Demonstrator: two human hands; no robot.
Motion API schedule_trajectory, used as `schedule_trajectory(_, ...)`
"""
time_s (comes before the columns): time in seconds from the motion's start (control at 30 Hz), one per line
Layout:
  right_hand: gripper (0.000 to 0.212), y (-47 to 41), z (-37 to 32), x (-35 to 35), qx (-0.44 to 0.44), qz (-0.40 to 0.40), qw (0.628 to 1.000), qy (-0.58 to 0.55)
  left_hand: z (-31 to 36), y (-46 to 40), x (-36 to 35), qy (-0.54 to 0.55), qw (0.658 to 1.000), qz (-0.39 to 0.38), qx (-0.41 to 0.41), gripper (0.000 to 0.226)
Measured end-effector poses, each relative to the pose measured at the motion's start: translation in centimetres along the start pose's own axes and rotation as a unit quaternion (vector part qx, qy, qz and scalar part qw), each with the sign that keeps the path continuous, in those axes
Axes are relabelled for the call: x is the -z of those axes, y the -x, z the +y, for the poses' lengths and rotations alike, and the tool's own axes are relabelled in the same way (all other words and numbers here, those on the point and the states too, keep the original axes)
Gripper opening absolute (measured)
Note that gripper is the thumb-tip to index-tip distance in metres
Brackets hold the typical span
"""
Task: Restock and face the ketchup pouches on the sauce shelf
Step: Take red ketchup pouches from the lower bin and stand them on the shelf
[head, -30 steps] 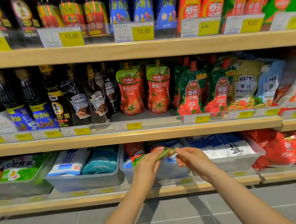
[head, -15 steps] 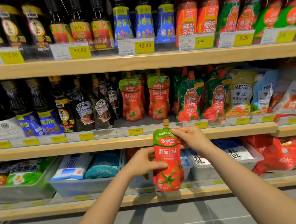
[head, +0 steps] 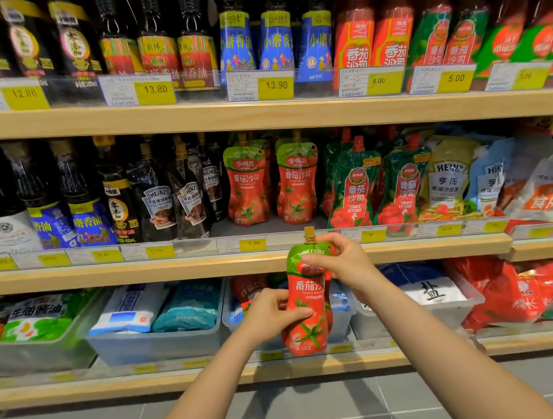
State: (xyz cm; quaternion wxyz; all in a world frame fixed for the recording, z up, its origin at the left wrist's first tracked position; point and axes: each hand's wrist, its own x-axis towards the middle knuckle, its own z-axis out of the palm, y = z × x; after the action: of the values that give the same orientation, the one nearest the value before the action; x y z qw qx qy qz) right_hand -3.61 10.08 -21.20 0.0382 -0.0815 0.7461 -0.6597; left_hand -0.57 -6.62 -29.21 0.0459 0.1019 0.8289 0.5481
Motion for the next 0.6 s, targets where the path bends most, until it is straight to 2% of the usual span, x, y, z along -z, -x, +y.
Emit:
schedule_trajectory(0.13, 0.047, 0.5, 0.2, -1.8, 0.036, 0.085, 0.994, 0.051, 0.4, 0.2, -0.6, -0.098, 0.994, 0.048, -0.019, 0.023)
schedule_trajectory(0.3, 0.051, 0.7, 0.4, -2.9, 0.033, 0.142, 0.987, 0.071, 0.6, 0.5, -1.0, -0.112, 0.992, 0.055, -0.024, 0.021)
schedule_trajectory(0.4, 0.054, 0.8, 0.4, -2.9, 0.032, 0.131, 0.989, 0.057, 0.7, 0.4, -0.6, -0.091, 0.995, 0.046, -0.015, 0.020)
schedule_trajectory(0.53, 0.070, 2.4, 2.3, -2.1, 0.018, 0.079, 0.995, 0.065, 1.1, 0.1, 0.4, -0.074, 0.995, 0.054, -0.034, 0.011)
schedule_trajectory(0.6, 0.065, 3.1, 3.1, -2.3, 0.006, 0.081, 0.993, 0.083, 1.8, -0.1, 0.4, -0.099, 0.992, 0.057, -0.058, 0.010)
